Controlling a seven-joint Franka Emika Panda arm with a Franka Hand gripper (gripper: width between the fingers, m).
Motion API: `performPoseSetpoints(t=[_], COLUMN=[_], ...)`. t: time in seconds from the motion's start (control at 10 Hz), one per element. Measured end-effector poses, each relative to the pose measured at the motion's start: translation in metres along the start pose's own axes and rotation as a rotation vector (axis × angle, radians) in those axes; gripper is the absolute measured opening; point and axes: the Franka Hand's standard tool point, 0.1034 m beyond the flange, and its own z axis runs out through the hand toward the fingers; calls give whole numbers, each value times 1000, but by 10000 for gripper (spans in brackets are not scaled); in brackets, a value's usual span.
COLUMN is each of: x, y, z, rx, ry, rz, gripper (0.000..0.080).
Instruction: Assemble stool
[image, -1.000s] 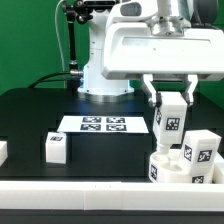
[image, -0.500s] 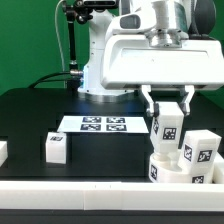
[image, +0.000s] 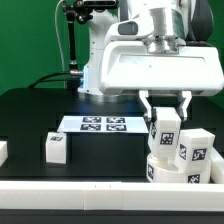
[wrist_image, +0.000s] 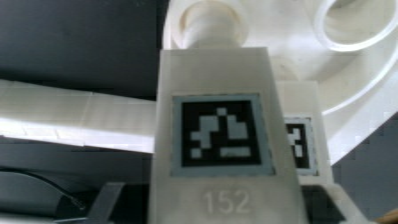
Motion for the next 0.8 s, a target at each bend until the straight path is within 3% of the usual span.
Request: performPoseSetpoints(t=[0.6, 0.7, 0.8], x=[-1, -3, -3], y=[0, 3, 8], z=[1, 2, 2], rx=[2, 1, -2], ry=[-13, -21, -29], rz=[1, -2, 2], gripper=[338, 575, 575])
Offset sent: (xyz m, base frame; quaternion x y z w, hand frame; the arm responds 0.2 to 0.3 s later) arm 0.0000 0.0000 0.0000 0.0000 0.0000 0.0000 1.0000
